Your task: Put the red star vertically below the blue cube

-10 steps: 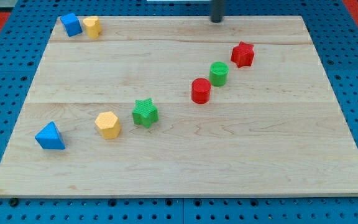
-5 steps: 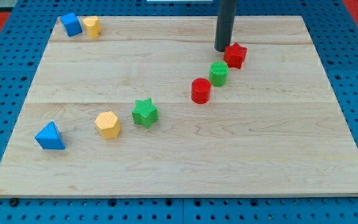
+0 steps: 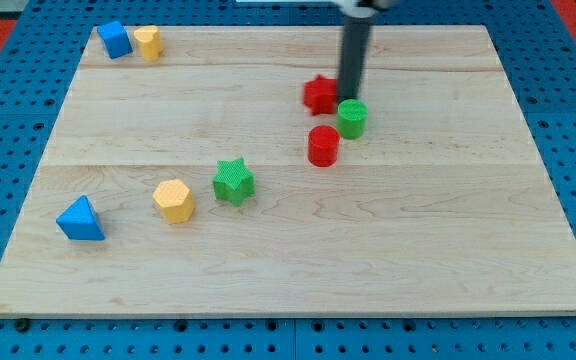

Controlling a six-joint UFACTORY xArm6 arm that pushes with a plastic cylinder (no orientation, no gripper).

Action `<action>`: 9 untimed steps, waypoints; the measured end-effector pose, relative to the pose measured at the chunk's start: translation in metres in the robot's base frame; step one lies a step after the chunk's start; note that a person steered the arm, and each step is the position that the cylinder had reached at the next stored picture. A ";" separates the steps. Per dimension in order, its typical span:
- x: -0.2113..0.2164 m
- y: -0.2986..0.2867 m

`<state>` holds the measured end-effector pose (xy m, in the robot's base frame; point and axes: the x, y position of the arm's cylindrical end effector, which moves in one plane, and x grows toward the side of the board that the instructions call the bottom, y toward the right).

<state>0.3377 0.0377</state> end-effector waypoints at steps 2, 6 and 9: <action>-0.001 -0.143; -0.006 -0.176; -0.019 -0.277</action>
<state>0.3184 -0.2395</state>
